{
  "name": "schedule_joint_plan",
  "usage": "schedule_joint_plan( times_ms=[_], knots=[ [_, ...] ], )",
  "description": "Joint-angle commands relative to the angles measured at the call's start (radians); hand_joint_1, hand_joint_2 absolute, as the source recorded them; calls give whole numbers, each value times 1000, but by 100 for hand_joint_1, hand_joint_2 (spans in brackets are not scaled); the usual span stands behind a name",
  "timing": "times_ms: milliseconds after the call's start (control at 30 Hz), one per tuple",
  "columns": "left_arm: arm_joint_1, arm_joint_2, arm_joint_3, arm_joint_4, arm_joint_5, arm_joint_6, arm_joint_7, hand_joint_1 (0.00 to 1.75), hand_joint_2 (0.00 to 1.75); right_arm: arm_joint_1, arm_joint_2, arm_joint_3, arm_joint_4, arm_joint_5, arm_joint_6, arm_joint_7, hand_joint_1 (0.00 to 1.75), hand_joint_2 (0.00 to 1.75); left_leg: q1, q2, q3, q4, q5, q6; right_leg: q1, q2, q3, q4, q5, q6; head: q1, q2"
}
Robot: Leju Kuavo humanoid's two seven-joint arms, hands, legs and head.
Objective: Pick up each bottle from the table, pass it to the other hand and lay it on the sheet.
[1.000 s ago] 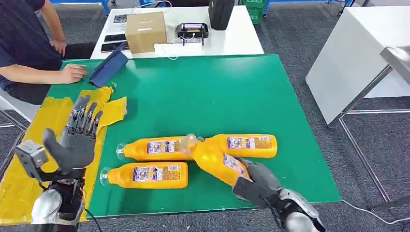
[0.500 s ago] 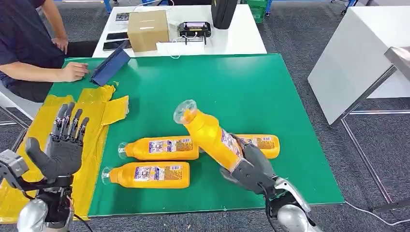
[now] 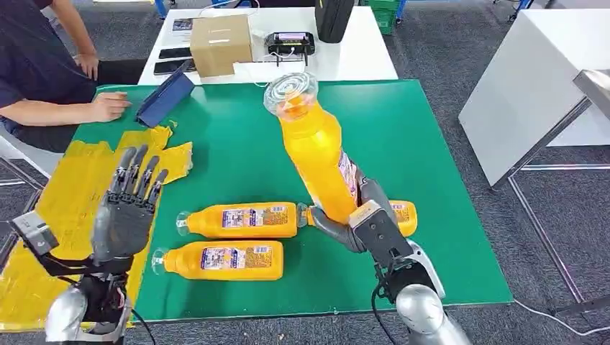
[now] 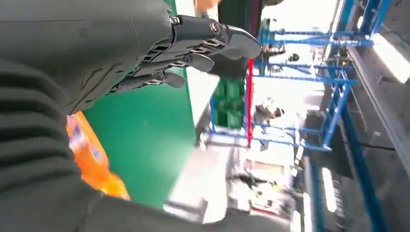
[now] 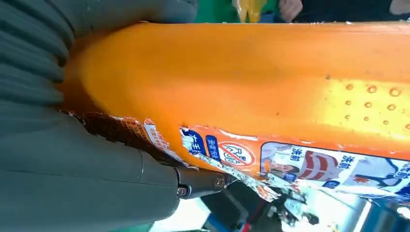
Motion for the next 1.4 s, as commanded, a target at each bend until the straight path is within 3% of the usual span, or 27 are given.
schedule_joint_plan(
  times_ms=[33,500,867,1133,1400],
  knots=[
    [-5,1,-197,-30,21,67,1,0,175,-4,-18,13,61,-5,6,-13,175,175,0,-1,2,0,-1,0,0,3,2,-1,-1,-1,0,0],
    [6,0,-282,-61,20,73,-12,0,175,-74,-17,117,135,54,64,21,175,175,0,1,1,0,-1,0,1,5,1,-1,0,0,-1,0],
    [28,41,-307,-79,-103,38,-56,0,175,-163,-121,267,184,123,238,122,175,175,0,1,3,-1,-1,0,0,6,2,-1,0,-1,-1,0],
    [30,43,-305,-80,-94,26,-54,0,175,-166,-125,280,185,123,241,121,175,175,0,0,1,-1,0,0,0,3,0,-1,0,0,-1,0],
    [28,63,-323,-63,-46,-42,-31,0,175,-233,-140,348,209,161,271,115,175,175,0,0,2,-1,-1,0,0,5,1,0,0,-1,-1,0]
  ],
)
